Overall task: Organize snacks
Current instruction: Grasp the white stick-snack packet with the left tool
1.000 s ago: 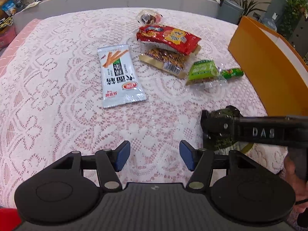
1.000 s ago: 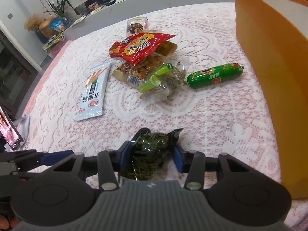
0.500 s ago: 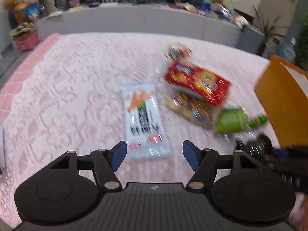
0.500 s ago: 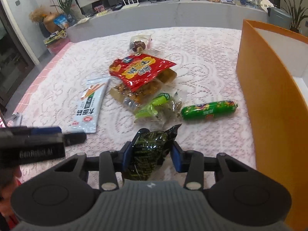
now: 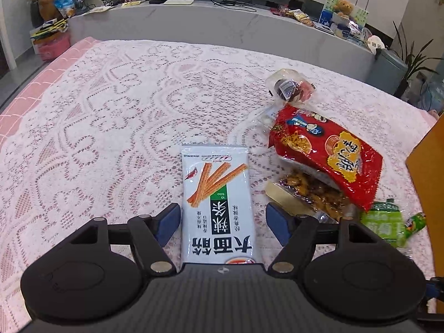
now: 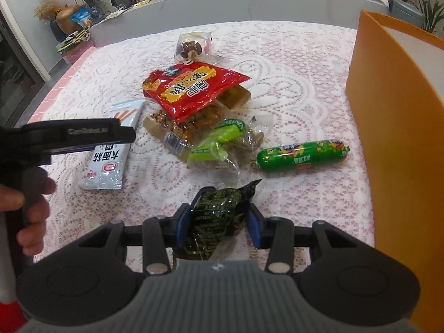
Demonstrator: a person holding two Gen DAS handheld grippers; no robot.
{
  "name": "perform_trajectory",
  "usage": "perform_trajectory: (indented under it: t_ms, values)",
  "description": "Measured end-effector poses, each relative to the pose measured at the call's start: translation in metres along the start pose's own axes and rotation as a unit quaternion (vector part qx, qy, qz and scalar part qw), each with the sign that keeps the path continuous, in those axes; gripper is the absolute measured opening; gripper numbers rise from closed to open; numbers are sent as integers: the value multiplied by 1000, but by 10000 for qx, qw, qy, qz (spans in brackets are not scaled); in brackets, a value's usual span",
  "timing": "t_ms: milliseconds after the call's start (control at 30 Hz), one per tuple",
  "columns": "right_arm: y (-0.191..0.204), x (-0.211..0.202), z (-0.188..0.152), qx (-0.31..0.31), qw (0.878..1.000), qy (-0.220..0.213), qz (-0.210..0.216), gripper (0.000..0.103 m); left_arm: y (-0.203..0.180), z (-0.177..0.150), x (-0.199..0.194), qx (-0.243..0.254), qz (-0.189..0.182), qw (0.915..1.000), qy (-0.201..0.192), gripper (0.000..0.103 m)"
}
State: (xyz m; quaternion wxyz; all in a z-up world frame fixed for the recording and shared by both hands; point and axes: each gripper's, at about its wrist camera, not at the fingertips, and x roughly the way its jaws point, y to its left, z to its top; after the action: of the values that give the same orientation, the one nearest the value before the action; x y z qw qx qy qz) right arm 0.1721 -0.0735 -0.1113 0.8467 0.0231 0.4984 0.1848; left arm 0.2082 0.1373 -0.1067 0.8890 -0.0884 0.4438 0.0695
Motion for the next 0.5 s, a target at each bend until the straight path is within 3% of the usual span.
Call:
perform_trajectory:
  t_ms: [133,300,500]
  values:
    - [1,1,1,-32,10000,41,32,43,-5,1,4,157,129,9998,-73,81]
    - [-2,5,0,96,9997,142,165,40,-14,-5,3,521,246,9981,-240,60]
    - [-1,5,-1,67,9997,136,167,40,-14,-5,2,527,222,9980,-276,55]
